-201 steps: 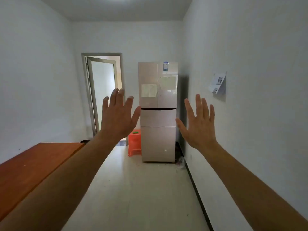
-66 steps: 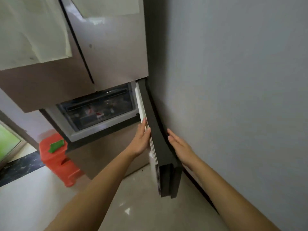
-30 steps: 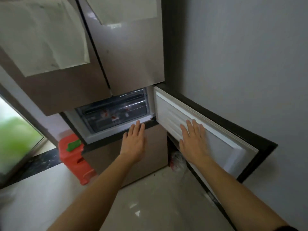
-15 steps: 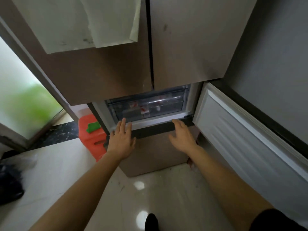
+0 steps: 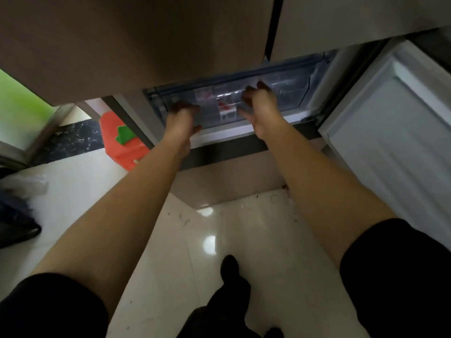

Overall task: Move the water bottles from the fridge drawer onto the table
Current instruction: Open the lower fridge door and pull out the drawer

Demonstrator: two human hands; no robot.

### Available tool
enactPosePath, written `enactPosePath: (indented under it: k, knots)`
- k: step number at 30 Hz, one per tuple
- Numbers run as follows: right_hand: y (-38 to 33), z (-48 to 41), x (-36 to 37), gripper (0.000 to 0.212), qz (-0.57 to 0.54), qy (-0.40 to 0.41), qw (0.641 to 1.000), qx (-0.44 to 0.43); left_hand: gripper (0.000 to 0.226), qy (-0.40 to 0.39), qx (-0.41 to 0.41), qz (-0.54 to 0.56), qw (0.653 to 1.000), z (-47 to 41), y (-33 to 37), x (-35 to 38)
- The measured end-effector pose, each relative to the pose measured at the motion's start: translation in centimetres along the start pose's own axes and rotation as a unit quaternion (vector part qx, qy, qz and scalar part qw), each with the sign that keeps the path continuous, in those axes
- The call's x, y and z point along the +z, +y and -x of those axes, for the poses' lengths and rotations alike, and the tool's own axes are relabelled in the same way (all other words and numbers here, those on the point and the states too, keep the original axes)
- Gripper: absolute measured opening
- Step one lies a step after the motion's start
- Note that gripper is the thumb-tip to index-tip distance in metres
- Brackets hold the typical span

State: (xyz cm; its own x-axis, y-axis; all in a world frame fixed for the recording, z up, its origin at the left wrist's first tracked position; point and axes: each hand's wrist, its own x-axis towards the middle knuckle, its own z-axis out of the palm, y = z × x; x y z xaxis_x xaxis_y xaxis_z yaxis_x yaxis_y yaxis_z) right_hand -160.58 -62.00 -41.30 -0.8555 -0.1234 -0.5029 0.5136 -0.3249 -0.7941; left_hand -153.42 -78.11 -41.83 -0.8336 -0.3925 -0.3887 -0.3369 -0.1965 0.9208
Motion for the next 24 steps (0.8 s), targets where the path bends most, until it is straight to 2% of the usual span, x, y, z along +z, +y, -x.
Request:
enactPosePath:
  k: [2,5,7,9,12,15,17,18,20,24]
  knots:
    - [0.0,-1.3,0.2,0.014,-0.070,0.022,0.997,0.013,0.017,-0.026,-0.040,0.118,0.992,-1.0,-0.1,0.3]
    - [0.3,-2.4,-0.2,0.026,-0.133,0.028,0.991,0.011,0.014,-0.081,-0.063,0.260,0.960,-1.7,-0.4,0.7]
    - [0.2,-2.3,-0.2,0.010,-0.153,0.012,0.988,0.004,0.010,-0.064,-0.078,0.368,0.924,-2.4,-0.4,0.5]
    - [-0.1,-2.1,0.0,0.011,-0.180,-0.003,0.984,0.005,0.010,-0.053,-0.082,0.408,0.908,-2.9,-0.8,0.2]
    - [-0.1,-1.8,-0.3,0.016,-0.225,-0.018,0.974,0.019,0.016,-0.038,-0.070,0.354,0.932,-2.8,-0.9,0.7]
    - [-0.1,-1.6,-0.9,0.019,-0.225,-0.031,0.974,0.024,0.042,-0.021,-0.066,0.294,0.953,-1.8,-0.9,1.1]
    - [0.0,-1.5,-1.1,0.007,-0.220,-0.018,0.975,0.030,0.053,-0.010,-0.073,0.247,0.966,-0.9,-1.1,0.9]
    - [0.2,-1.1,-1.3,0.013,-0.216,-0.013,0.976,0.033,0.056,0.002,-0.079,0.217,0.973,-0.3,-1.4,0.8]
    - [0.6,-0.6,-1.7,0.041,-0.187,-0.017,0.982,0.039,0.052,0.025,-0.081,0.168,0.982,0.8,-2.1,0.8]
    - [2.0,1.4,-2.7,0.047,-0.127,-0.012,0.991,0.032,0.051,0.077,-0.086,0.135,0.984,2.9,-3.0,1.2]
